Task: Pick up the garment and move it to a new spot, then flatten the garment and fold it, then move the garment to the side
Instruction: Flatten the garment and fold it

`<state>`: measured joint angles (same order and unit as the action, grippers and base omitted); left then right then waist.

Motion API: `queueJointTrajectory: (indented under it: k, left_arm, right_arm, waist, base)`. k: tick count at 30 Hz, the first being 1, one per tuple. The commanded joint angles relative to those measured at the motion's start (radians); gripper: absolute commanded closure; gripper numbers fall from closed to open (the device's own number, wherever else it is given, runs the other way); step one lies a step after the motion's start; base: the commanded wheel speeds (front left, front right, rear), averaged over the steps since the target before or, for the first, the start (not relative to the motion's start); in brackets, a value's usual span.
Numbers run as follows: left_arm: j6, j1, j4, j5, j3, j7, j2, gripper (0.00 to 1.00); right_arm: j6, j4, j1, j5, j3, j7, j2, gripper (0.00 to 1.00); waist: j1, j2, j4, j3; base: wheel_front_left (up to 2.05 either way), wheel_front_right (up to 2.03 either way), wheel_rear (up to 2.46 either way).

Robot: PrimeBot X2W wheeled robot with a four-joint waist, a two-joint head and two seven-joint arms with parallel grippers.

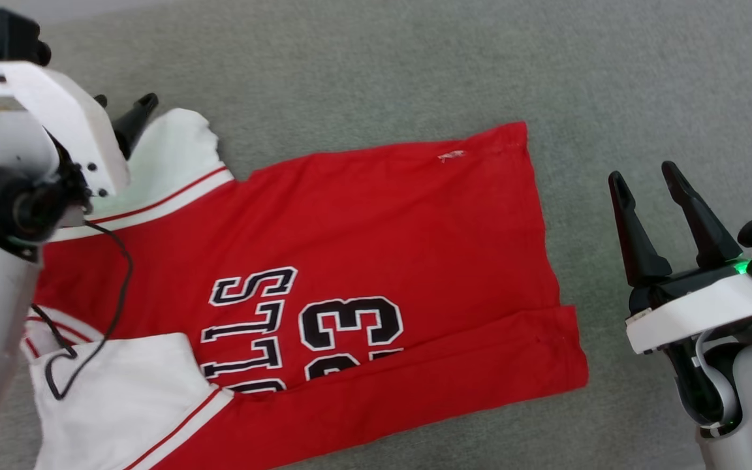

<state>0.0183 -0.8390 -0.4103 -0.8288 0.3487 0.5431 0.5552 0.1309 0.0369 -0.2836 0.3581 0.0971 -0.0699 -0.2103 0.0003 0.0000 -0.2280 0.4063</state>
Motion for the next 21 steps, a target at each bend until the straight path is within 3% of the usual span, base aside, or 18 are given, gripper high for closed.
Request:
queueJointTrajectory:
  k: [1, 6, 13, 14, 15, 16, 21]
  left_arm:
    - [0.010, -0.027, -0.009, 0.000, 0.012, 0.038, 0.014, 0.00]
    - [0.027, -0.099, -0.051, -0.002, 0.061, 0.219, 0.058, 0.00]
    - [-0.007, -0.078, -0.137, -0.008, 0.128, 0.420, 0.073, 0.00]
    - [-0.012, -0.068, -0.145, -0.010, 0.134, 0.433, 0.068, 0.44]
    - [-0.018, -0.061, -0.150, -0.009, 0.139, 0.439, 0.062, 0.56]
    - [-0.020, -0.057, -0.152, -0.010, 0.142, 0.443, 0.056, 0.97]
    - [-0.020, -0.056, -0.155, 0.000, 0.140, 0.384, 0.035, 1.00]
  right_arm:
    - [0.000, 0.000, -0.012, -0.001, 0.001, -0.005, 0.008, 0.00]
    - [0.000, 0.012, -0.020, 0.018, 0.009, -0.008, 0.023, 0.00]
    - [0.000, 0.043, -0.028, 0.044, 0.022, -0.019, 0.032, 0.00]
    - [0.000, 0.047, -0.030, 0.049, 0.023, -0.019, 0.031, 0.00]
    - [0.000, 0.053, -0.031, 0.053, 0.024, -0.014, 0.030, 0.00]
    - [0.000, 0.055, -0.033, 0.058, 0.024, -0.012, 0.028, 0.00]
    - [0.000, 0.073, -0.043, 0.095, 0.036, 0.029, 0.006, 0.00]
  waist:
    - [-0.0003, 0.0000, -0.033, 0.033]
    - [-0.0003, 0.0000, -0.058, 0.072]
    - [-0.0003, 0.0000, -0.082, 0.109]
    - [-0.0003, 0.0000, -0.084, 0.110]
    - [-0.0003, 0.0000, -0.086, 0.111]
    - [-0.0003, 0.0000, -0.087, 0.111]
    - [-0.0003, 0.0000, -0.080, 0.098]
  base:
    - [0.00, 0.00, 0.00]
    - [0.00, 0.00, 0.00]
    - [0.00, 0.00, 0.00]
    - [0.00, 0.00, 0.00]
    - [0.00, 0.00, 0.00]
    - [0.00, 0.00, 0.00]
    - [0.00, 0.00, 0.00]
